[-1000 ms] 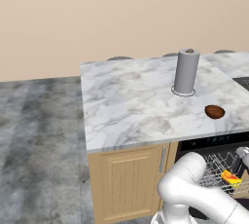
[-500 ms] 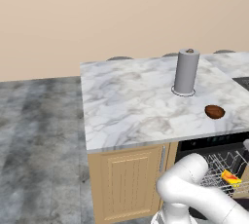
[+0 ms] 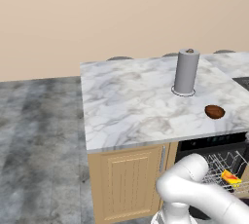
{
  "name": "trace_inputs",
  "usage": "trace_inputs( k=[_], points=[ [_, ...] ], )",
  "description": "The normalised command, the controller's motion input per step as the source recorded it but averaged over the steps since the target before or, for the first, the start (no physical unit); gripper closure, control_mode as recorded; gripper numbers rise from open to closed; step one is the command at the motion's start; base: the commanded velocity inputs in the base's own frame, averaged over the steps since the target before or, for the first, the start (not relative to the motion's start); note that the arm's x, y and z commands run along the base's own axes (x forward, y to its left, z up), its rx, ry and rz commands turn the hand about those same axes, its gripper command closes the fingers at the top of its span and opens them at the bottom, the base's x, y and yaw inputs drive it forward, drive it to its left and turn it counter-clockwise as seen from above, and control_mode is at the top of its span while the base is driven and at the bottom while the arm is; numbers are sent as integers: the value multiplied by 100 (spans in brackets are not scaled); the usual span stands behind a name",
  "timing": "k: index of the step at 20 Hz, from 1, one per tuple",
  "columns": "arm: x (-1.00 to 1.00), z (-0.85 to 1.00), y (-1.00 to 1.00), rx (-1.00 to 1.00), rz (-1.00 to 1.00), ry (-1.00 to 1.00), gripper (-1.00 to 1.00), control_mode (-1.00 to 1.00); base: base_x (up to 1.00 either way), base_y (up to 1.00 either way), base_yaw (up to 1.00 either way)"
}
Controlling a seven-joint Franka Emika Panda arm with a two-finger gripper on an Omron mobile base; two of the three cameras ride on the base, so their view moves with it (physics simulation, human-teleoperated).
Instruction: Pick up the cup and bowl from the counter, place them in the dishwasher, and close the dishwasher door.
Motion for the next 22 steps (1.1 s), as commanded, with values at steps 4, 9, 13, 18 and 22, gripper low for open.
trace_inputs(
  k=[4,9,13,18,22],
  points=[
    [0,36,7,6,1,0,-100,-100,0,0,0],
    [0,37,5,6,1,0,-100,-100,0,0,0],
    [16,16,16,2,4,0,-100,-100,0,0,0],
    [20,14,25,0,5,0,-100,-100,0,0,0],
    [18,26,19,0,4,0,-100,-100,0,0,0]
  ],
)
